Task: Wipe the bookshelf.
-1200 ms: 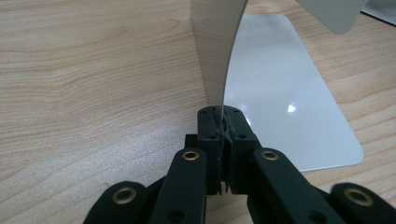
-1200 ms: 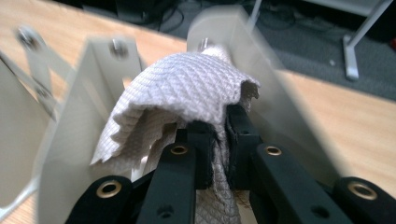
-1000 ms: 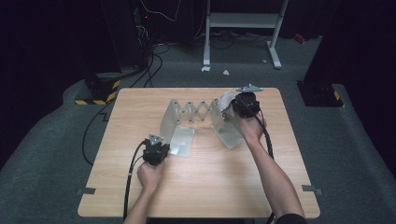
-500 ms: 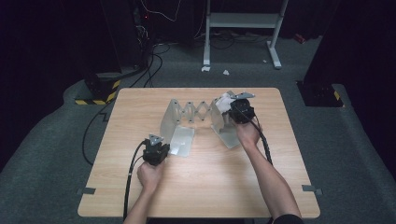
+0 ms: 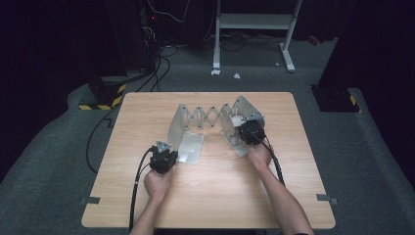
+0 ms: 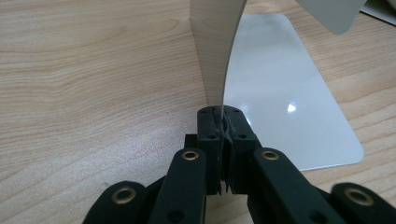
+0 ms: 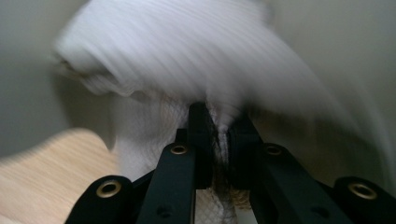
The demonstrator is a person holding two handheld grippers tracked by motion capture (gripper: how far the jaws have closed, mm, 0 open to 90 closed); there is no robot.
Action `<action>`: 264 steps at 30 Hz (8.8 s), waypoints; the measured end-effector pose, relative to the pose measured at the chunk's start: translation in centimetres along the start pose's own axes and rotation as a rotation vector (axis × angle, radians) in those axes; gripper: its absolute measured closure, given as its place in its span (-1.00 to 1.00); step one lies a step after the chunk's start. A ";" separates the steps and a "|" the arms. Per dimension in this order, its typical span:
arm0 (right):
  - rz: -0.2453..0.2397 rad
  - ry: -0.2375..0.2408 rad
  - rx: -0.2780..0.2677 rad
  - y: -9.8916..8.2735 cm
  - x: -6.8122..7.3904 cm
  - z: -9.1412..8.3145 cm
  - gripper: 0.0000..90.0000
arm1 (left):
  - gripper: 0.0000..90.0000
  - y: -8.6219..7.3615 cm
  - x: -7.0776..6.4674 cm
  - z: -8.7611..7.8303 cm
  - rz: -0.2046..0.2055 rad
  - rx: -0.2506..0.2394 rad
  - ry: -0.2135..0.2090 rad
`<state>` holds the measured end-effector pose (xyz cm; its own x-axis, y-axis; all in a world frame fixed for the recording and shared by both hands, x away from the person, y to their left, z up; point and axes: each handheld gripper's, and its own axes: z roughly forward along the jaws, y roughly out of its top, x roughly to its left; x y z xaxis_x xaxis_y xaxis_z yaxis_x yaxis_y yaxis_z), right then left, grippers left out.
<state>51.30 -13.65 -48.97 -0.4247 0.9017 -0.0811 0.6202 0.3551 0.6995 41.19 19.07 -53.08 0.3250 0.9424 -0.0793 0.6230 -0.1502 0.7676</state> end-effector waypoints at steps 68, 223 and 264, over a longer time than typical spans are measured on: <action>0.053 0.130 -0.111 -3.5 -3.6 -5.9 0.83 | 0.92 0.0 0.3 0.0 -0.012 0.003 -0.037; 0.093 0.175 -0.200 0.3 -2.1 -6.9 0.84 | 0.88 0.0 0.2 0.0 0.005 0.005 -0.062; 0.070 0.183 -0.250 1.9 -2.7 -8.8 0.84 | 0.87 0.0 0.2 0.0 0.009 0.004 -0.062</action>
<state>47.84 -17.52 -41.20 -0.5126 0.8542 0.0868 0.4804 0.2015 0.8536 41.21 19.24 -53.10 0.3737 0.9208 -0.1116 0.6229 -0.1600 0.7658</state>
